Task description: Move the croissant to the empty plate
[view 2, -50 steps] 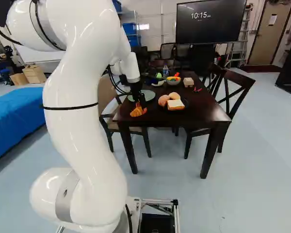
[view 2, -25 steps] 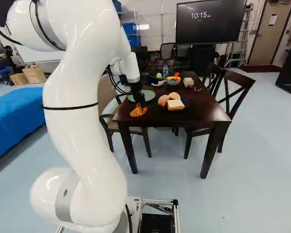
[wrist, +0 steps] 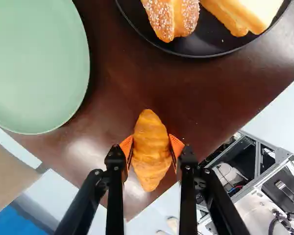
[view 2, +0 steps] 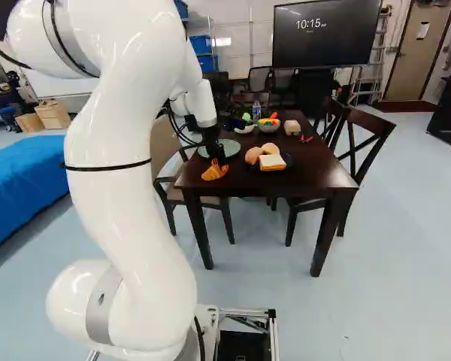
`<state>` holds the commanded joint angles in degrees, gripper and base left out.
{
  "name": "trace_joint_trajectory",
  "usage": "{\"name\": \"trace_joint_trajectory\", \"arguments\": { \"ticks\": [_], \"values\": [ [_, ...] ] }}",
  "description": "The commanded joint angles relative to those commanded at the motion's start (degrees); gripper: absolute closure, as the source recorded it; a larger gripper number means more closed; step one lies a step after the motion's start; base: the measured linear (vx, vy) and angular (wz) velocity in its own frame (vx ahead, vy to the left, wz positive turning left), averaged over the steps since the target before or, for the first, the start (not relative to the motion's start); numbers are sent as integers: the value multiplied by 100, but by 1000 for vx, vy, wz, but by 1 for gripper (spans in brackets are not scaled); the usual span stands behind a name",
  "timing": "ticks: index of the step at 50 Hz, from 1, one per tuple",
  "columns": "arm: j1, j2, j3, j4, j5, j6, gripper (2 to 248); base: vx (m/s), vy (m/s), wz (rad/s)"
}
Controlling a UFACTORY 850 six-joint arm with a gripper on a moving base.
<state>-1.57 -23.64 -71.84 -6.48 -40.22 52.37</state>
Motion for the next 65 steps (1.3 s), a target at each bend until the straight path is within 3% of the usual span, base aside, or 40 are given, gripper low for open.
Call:
{"name": "trace_joint_trajectory", "arguments": {
  "ticks": [25, 65],
  "values": [
    [50, 73, -382, 0, -329, 0, 133, 0, 0, 0],
    [289, -196, -1498, -124, -1243, 0, 133, 0, 0, 0]
  ]
}}
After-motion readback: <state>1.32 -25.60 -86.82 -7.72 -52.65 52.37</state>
